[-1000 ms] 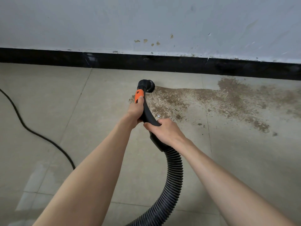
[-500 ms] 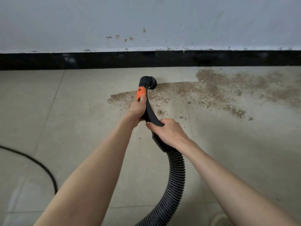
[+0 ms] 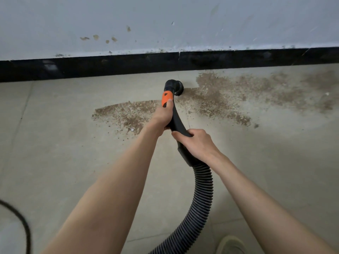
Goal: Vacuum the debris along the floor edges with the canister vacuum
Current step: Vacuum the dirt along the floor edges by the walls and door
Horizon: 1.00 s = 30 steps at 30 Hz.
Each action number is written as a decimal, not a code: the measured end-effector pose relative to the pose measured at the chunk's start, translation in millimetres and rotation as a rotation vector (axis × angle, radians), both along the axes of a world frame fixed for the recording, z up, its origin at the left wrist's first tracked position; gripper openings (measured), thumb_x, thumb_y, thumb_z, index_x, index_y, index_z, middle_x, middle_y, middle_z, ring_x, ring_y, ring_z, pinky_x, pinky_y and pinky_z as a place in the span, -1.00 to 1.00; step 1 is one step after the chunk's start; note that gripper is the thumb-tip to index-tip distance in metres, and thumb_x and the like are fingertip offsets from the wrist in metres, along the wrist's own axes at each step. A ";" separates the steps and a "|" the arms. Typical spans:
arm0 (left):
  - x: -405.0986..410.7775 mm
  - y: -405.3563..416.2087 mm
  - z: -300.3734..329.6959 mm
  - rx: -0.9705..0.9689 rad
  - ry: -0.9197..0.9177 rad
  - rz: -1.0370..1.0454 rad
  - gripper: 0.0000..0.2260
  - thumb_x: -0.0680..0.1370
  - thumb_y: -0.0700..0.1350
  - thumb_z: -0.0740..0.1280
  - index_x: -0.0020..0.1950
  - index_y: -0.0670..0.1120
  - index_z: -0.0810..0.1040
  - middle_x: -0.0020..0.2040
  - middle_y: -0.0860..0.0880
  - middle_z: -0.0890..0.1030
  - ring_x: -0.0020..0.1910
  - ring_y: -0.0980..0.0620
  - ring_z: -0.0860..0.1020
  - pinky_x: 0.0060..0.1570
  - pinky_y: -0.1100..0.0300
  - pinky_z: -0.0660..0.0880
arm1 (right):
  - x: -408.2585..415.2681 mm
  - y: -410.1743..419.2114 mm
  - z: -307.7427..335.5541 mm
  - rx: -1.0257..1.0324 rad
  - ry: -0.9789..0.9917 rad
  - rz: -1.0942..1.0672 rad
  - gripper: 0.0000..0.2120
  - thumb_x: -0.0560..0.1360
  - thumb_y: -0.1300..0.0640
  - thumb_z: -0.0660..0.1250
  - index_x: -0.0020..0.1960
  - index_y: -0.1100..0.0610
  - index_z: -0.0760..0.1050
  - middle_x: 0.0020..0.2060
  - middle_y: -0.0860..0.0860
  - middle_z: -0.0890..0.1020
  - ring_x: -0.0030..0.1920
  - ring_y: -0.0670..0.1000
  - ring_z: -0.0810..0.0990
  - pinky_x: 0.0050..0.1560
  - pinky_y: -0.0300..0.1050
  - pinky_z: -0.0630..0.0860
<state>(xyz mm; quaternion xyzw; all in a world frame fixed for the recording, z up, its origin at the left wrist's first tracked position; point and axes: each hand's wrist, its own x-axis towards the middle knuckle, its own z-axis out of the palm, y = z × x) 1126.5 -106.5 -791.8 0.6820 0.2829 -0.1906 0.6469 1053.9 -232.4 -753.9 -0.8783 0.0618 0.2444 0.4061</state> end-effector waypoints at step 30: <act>-7.3 129.9 13.3 0.144 0.036 0.232 -0.45 0.62 0.16 0.08 0.36 -0.27 0.33 0.23 -0.21 0.50 0.17 -0.18 0.52 0.18 -0.02 0.50 | 30.8 119.5 -13.1 0.134 0.009 0.266 -0.67 0.48 -0.17 0.34 -0.25 0.08 0.54 -0.28 -0.01 0.65 -0.22 0.02 0.63 -0.17 -0.11 0.49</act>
